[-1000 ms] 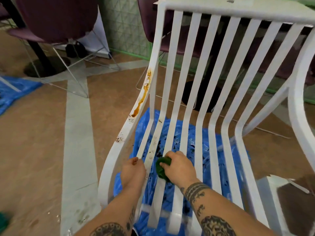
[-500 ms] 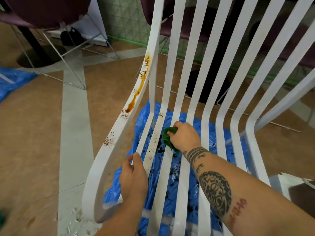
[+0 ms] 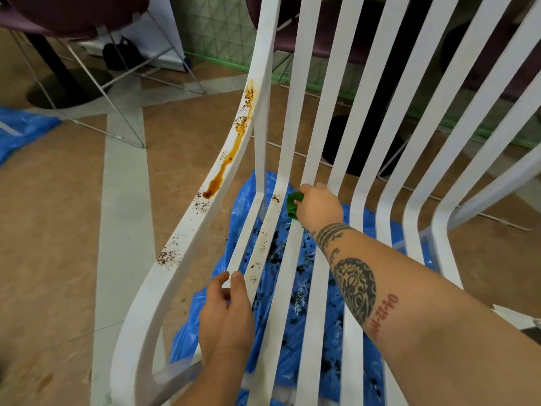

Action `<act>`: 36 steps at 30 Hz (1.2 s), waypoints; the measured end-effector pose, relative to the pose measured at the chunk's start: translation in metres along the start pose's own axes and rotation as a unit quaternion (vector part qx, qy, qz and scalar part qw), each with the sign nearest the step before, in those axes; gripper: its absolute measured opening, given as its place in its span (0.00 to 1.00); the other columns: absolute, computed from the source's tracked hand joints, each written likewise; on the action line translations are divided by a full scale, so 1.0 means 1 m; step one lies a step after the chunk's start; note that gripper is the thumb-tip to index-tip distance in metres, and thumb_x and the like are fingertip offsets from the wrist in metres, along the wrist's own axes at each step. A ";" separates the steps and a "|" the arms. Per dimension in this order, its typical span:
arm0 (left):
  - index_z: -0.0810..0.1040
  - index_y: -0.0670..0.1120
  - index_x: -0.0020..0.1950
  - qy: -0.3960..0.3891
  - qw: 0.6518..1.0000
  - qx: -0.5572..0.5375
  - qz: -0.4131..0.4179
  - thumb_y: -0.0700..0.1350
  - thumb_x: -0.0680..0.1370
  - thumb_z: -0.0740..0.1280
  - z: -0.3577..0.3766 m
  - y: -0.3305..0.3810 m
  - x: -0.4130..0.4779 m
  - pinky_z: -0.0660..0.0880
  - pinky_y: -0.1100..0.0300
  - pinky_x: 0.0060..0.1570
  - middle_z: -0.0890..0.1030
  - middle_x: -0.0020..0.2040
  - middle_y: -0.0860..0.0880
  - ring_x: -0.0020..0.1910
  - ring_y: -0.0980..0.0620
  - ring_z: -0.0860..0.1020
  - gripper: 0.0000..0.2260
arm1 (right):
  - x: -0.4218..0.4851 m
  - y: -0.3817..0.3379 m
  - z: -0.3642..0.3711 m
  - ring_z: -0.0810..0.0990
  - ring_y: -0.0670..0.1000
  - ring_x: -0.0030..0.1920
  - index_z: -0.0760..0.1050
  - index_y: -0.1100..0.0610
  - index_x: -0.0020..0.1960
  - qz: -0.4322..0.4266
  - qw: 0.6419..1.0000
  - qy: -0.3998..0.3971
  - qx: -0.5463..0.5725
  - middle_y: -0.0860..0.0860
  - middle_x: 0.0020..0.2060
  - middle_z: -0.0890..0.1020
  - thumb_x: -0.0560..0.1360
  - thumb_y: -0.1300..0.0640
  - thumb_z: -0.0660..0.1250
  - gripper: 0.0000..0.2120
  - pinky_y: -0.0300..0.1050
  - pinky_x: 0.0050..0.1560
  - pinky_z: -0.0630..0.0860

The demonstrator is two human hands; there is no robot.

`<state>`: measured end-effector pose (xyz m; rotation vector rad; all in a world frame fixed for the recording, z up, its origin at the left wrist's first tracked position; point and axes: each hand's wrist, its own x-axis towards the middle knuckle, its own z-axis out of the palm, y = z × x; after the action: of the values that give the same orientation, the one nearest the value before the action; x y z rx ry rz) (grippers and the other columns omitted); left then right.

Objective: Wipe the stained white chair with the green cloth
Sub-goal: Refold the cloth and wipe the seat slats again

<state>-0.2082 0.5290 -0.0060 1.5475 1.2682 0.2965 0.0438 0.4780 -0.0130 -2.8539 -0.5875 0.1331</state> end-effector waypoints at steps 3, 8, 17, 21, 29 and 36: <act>0.74 0.58 0.65 -0.011 1.000 0.010 0.006 0.61 0.81 0.57 -0.001 0.002 0.001 0.76 0.51 0.43 0.81 0.45 0.54 0.42 0.51 0.80 0.16 | -0.019 0.004 0.000 0.79 0.63 0.49 0.78 0.53 0.63 -0.033 0.999 -0.029 0.007 0.59 0.57 0.74 0.79 0.57 0.66 0.13 0.52 0.43 0.77; 0.74 0.54 0.66 -0.018 1.000 0.001 0.010 0.58 0.82 0.58 -0.004 0.006 -0.003 0.73 0.52 0.42 0.80 0.45 0.52 0.43 0.53 0.78 0.16 | -0.081 -0.002 -0.005 0.80 0.61 0.49 0.78 0.50 0.63 -0.053 0.995 -0.066 0.056 0.56 0.53 0.74 0.81 0.50 0.64 0.13 0.54 0.47 0.80; 0.73 0.56 0.66 -0.028 1.000 -0.005 0.014 0.62 0.80 0.56 -0.005 0.004 -0.002 0.80 0.43 0.46 0.81 0.43 0.52 0.42 0.48 0.81 0.18 | -0.150 -0.007 -0.023 0.79 0.54 0.50 0.80 0.47 0.62 -0.042 0.981 -0.134 0.133 0.50 0.50 0.77 0.80 0.45 0.66 0.13 0.48 0.50 0.79; 0.73 0.54 0.68 -0.033 0.999 -0.001 0.012 0.60 0.82 0.57 -0.010 0.005 -0.004 0.76 0.50 0.44 0.81 0.45 0.52 0.44 0.50 0.79 0.18 | -0.159 -0.006 -0.034 0.82 0.50 0.45 0.83 0.47 0.54 -0.001 0.964 -0.198 0.178 0.48 0.44 0.84 0.75 0.45 0.71 0.09 0.49 0.48 0.83; 0.74 0.58 0.66 -0.057 0.996 0.076 0.003 0.67 0.73 0.50 -0.021 0.027 -0.013 0.70 0.36 0.65 0.79 0.63 0.48 0.63 0.40 0.75 0.28 | -0.195 0.006 -0.071 0.85 0.51 0.49 0.83 0.52 0.53 0.067 0.895 -0.269 0.350 0.51 0.48 0.86 0.75 0.40 0.72 0.16 0.51 0.55 0.83; 0.83 0.51 0.57 -0.305 0.944 -0.125 0.002 0.58 0.83 0.63 -0.031 0.084 -0.071 0.80 0.54 0.49 0.86 0.52 0.47 0.52 0.48 0.85 0.14 | -0.234 -0.012 -0.120 0.85 0.52 0.53 0.79 0.47 0.61 0.159 0.767 -0.169 0.599 0.50 0.55 0.85 0.81 0.43 0.65 0.13 0.46 0.45 0.84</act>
<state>-0.2125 0.4984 0.1038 1.2815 0.7073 -0.0276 -0.1591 0.3708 0.1167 -1.6108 0.0213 0.7721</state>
